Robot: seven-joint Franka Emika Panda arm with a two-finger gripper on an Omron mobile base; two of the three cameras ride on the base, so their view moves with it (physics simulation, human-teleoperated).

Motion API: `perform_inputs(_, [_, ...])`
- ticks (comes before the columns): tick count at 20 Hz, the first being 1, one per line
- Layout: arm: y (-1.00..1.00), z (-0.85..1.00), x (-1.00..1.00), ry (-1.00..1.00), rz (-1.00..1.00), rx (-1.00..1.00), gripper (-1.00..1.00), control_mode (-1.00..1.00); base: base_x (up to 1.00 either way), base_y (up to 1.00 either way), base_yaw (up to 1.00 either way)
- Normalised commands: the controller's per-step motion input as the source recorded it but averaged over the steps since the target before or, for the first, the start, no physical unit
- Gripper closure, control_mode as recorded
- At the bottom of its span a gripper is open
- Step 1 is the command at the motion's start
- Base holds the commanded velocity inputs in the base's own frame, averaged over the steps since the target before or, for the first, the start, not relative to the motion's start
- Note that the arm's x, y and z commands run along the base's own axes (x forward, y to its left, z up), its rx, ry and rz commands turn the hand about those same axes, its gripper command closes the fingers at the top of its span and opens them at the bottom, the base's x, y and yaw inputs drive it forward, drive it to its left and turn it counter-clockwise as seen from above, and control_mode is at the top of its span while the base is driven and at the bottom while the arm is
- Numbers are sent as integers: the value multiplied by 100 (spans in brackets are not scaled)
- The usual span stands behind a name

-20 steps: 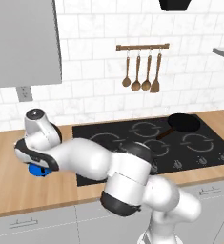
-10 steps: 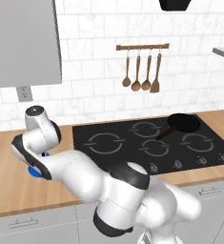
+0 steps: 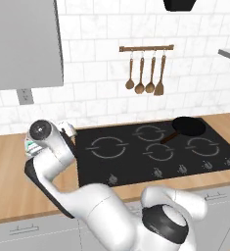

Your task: Pick the kettle from the counter and place it on a stove burner. Then turn the burner on.

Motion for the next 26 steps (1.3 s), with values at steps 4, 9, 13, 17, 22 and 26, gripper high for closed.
perform_inputs(4, [-99, 22, -2, -47, -1, 0, 100, -100, 0, 0, 0])
perform_inputs(9, [-100, 12, 26, -7, -9, 1, 100, -100, 0, 0, 0])
perform_inputs(13, [-100, 16, 74, 31, -20, 7, 100, -100, 0, 0, 0])
perform_inputs(17, [-40, 0, 100, 62, -17, 1, 100, -100, 0, 0, 0])
perform_inputs(22, [-2, -8, 33, 23, -1, 0, 100, -100, 0, 0, 0])
perform_inputs(26, [-8, -34, 42, 3, 0, -4, 100, -100, 0, 0, 0])
